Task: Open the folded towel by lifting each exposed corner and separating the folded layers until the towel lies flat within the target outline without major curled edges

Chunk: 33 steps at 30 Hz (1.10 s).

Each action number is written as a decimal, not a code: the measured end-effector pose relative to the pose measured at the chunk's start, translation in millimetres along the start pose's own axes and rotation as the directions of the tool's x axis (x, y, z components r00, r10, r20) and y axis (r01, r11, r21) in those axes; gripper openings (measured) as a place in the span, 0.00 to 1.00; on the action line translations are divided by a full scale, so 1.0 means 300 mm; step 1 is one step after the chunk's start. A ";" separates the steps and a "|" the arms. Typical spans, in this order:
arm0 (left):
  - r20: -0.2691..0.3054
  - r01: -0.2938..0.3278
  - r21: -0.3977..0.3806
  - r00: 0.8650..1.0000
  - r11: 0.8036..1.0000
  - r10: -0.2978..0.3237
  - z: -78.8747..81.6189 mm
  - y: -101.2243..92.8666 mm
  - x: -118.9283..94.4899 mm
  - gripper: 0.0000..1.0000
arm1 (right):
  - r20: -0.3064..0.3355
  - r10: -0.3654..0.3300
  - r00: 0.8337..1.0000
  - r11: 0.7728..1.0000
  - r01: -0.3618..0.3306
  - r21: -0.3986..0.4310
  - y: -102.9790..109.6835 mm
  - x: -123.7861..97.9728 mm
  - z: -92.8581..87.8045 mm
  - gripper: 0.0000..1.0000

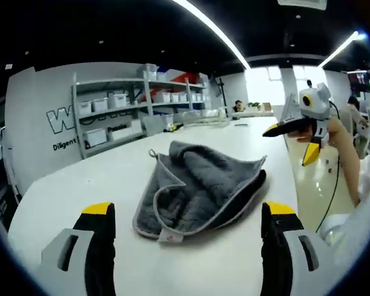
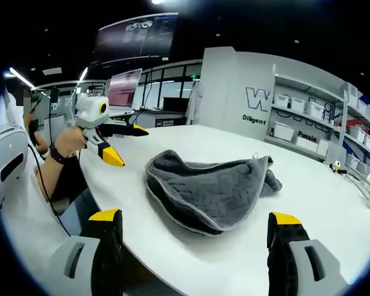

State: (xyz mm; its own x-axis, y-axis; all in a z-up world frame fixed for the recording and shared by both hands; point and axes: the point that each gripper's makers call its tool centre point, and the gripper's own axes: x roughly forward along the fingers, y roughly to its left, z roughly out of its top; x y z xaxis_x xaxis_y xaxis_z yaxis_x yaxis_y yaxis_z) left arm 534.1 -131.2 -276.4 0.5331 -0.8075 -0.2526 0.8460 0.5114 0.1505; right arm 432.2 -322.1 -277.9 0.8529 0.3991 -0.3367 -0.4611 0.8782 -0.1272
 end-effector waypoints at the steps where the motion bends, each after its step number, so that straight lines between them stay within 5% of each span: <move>1: -0.002 0.002 -0.001 1.000 1.000 -0.002 -0.002 -0.002 0.002 0.99 | 0.000 0.000 1.000 1.000 0.000 0.001 0.000 -0.001 -0.001 0.99; 10: -0.026 0.036 0.038 0.999 0.999 -0.035 0.001 -0.008 0.022 0.99 | 0.000 -0.002 1.000 1.000 0.002 0.002 -0.002 -0.008 -0.005 0.99; 14: -0.025 0.156 0.041 0.988 0.987 -0.155 0.022 -0.031 0.068 0.94 | -0.004 -0.002 1.000 1.000 0.002 0.001 -0.002 -0.011 -0.009 0.99; 18: -0.051 0.184 0.107 0.982 0.977 -0.180 0.045 -0.026 0.110 0.89 | -0.003 0.001 1.000 1.000 -0.001 -0.001 0.001 -0.014 -0.010 0.99; 22: -0.115 0.174 0.247 0.982 0.953 -0.150 0.071 0.008 0.184 0.87 | -0.006 0.004 1.000 1.000 -0.004 -0.004 0.003 -0.012 -0.010 0.99; 25: -0.144 0.165 0.362 0.982 0.918 -0.120 0.094 0.037 0.240 0.87 | -0.006 0.007 1.000 1.000 -0.007 -0.010 0.007 -0.014 -0.003 0.99; 30: -0.207 0.246 0.364 0.962 0.898 -0.180 0.093 0.025 0.302 0.74 | -0.004 0.007 1.000 1.000 -0.007 -0.018 0.012 -0.026 0.003 0.99; 33: -0.251 0.325 0.359 0.937 0.875 -0.245 0.076 0.001 0.336 0.58 | -0.007 0.001 1.000 1.000 -0.001 -0.018 0.008 -0.032 0.000 0.99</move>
State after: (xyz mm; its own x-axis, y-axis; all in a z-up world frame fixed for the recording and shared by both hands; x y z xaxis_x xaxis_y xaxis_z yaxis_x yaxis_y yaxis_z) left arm 588.3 -219.0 -280.1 0.2902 -0.8078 -0.5130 0.9161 0.0795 0.3930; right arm 422.9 -323.9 -274.9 0.8504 0.3982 -0.3438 -0.4668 0.8726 -0.1438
